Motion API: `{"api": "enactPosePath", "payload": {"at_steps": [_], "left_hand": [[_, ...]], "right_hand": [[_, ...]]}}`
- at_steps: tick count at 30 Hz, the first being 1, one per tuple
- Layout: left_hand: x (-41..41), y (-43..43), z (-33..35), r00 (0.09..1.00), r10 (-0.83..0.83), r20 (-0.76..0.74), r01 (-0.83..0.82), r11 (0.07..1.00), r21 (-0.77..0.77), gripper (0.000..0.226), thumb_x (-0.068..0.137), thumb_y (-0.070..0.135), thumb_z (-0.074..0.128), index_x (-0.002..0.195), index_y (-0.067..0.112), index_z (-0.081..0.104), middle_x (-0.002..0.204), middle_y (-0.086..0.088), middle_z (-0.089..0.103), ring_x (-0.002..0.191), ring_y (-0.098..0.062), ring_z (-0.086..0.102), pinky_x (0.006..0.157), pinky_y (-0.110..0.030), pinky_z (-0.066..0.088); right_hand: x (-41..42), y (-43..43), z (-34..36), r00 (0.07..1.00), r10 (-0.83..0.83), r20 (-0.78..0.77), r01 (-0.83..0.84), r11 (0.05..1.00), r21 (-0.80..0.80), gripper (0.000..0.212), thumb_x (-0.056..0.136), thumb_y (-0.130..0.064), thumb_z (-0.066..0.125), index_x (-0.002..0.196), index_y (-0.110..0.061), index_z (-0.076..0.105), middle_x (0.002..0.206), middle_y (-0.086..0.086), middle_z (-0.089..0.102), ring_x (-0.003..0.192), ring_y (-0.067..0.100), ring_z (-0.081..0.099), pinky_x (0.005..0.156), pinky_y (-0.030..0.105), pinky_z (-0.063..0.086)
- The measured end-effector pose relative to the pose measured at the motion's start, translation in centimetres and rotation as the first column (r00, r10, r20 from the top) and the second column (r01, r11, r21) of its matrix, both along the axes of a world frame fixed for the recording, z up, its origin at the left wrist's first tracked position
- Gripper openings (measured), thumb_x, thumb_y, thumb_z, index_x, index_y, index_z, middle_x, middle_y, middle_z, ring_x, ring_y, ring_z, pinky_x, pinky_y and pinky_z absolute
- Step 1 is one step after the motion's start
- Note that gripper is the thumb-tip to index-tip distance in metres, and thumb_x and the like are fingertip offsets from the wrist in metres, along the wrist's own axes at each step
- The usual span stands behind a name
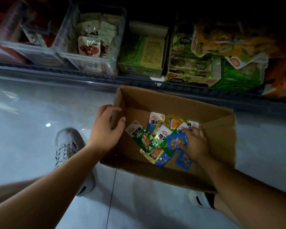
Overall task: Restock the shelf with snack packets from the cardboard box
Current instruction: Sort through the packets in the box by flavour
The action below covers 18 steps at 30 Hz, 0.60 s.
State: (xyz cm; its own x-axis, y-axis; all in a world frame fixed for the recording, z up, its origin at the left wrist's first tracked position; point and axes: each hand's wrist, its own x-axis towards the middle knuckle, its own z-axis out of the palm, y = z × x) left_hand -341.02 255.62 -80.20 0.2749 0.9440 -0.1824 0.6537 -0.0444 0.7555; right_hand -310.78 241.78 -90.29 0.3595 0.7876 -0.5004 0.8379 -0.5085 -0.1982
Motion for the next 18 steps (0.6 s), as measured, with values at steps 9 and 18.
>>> {"api": "enactPosePath", "payload": {"at_steps": [9,18], "left_hand": [[0.1,0.0,-0.2,1.000,0.000,0.010,0.000,1.000,0.027,0.028,0.096,0.033,0.066,0.122,0.029,0.060,0.126,0.006,0.048,0.098,0.000,0.051,0.077,-0.018,0.043],[0.0,0.0,-0.3,1.000,0.013,0.021,-0.014,1.000,0.011,0.028,0.096,0.033,0.066,0.123,0.030,0.059,0.126,0.007,0.048,0.104,-0.012,0.055,0.080,-0.032,0.049]], "right_hand": [[0.5,0.2,-1.0,0.993,-0.105,-0.055,0.107,0.994,0.035,0.065,0.081,-0.045,0.077,0.140,-0.030,0.052,0.132,0.007,0.043,0.126,0.031,0.036,0.106,0.040,0.035],[0.2,1.1,0.3,0.958,-0.163,-0.235,0.207,0.962,0.179,0.019,0.087,-0.028,0.074,0.086,-0.043,0.062,0.114,-0.009,0.056,0.116,0.020,0.048,0.104,0.045,0.037]]}}
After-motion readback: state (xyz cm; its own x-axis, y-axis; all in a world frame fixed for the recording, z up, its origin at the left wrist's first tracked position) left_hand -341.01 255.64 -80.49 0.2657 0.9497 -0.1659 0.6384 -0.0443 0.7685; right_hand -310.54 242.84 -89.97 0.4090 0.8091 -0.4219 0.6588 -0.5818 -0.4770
